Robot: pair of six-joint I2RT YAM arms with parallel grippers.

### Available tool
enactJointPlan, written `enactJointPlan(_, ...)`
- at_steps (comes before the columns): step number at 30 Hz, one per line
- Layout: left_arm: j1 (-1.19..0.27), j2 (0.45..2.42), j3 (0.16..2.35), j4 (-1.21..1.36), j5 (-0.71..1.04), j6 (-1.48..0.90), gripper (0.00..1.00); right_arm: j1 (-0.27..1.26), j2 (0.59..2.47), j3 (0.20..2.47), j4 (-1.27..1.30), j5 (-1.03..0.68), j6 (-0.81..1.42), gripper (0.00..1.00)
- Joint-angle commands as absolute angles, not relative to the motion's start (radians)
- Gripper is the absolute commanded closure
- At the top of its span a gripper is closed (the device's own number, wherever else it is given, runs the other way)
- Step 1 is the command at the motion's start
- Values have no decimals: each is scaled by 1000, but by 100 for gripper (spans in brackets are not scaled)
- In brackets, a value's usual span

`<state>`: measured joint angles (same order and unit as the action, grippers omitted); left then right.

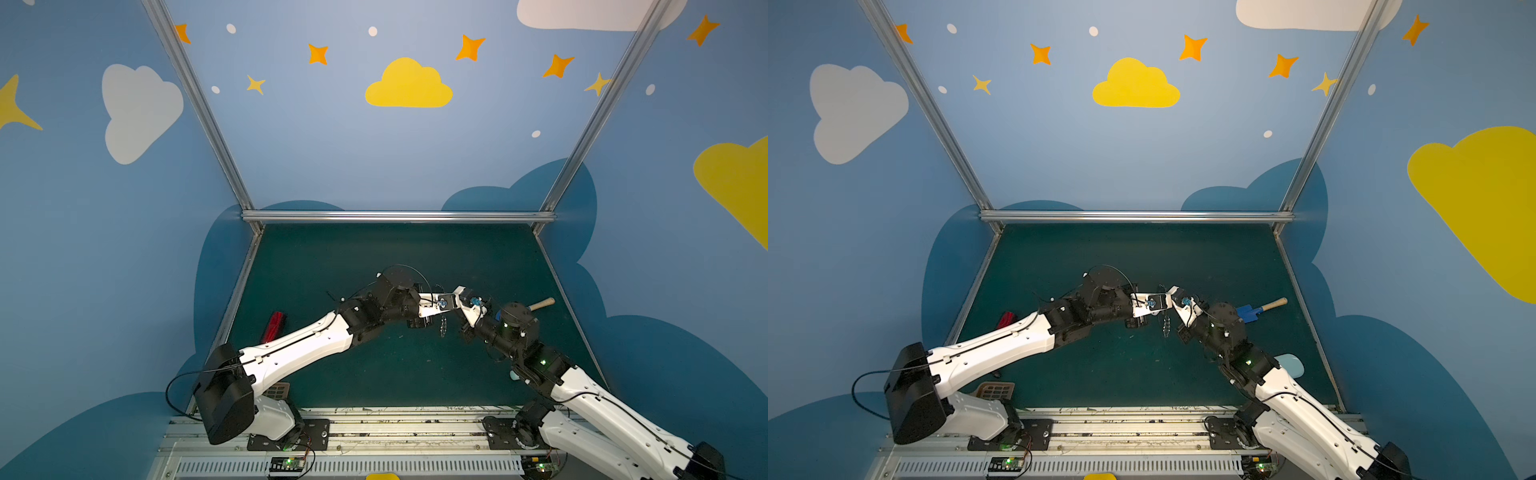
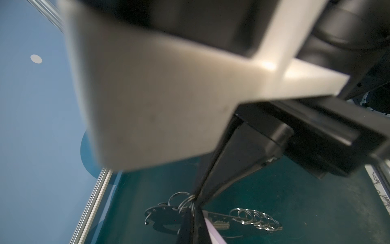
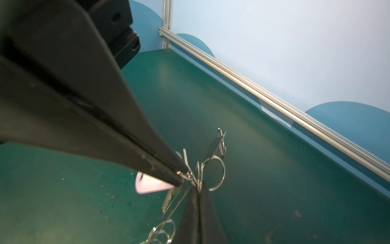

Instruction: Put the keys on the keyring

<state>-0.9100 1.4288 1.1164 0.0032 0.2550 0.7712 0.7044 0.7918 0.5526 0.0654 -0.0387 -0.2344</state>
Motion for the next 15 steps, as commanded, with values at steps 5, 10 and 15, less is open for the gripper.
enactJointPlan(5, -896, 1438, 1106, 6, 274, 731, 95, 699, 787, 596, 126, -49, -197, 100)
enactJointPlan(10, -898, 1450, 1111, -7, 287, 720, 84, 695, 778, 592, 131, -40, -184, 100)
enactJointPlan(15, -897, 1439, 1095, 0, 285, 698, 68, 689, 775, 593, 128, -37, -179, 100)
